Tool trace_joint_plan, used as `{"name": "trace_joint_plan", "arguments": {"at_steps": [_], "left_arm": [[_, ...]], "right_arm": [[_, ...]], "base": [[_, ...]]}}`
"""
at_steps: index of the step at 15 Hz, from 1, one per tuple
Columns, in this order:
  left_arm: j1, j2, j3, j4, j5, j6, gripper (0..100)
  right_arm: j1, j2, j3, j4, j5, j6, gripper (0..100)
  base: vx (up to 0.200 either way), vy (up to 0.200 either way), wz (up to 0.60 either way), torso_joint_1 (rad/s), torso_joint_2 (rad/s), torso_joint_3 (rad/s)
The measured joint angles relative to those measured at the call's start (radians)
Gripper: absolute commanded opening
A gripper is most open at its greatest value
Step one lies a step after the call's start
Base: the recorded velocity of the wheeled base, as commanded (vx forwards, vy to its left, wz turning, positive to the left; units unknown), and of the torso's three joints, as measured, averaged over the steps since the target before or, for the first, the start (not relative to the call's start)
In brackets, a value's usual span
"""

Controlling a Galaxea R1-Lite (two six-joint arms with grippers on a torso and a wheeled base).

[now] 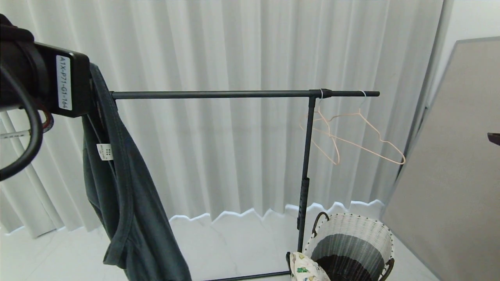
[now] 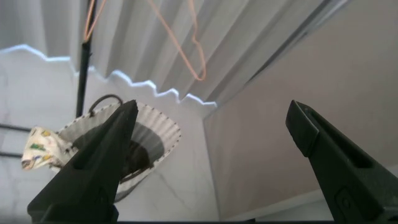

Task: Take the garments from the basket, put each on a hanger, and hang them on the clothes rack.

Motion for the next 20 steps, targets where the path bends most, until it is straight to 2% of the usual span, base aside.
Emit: {"name": "trace_joint_plan", "arguments": {"at_steps": [1, 9, 18, 20], "left_arm": [[0.0, 0.0, 0.001, 0.001, 0.0, 0.0, 0], [-0.014, -0.012, 0.033, 0.0, 0.0, -0.001, 0], [-0.013, -0.019, 0.043, 0.001, 0.0, -0.002, 0], [-0.012, -0.02, 0.041, 0.001, 0.001, -0.002, 0]], "right_arm": [[0.0, 0.003, 0.0, -0.002, 0.0, 0.0, 100], [0.001, 0.013, 0.0, -0.01, 0.001, -0.009, 100], [0.064, 0.074, 0.0, -0.117, 0.006, -0.006, 100], [0.067, 0.095, 0.0, -0.124, 0.006, -0.007, 100]], "base": [[0.0, 0.0, 0.0, 0.0, 0.0, 0.0], [0.0, -0.2, 0.0, 0.0, 0.0, 0.003], [0.0, 0.0, 0.0, 0.0, 0.0, 0.0], [0.2, 0.0, 0.0, 0.002, 0.0, 0.005]]}}
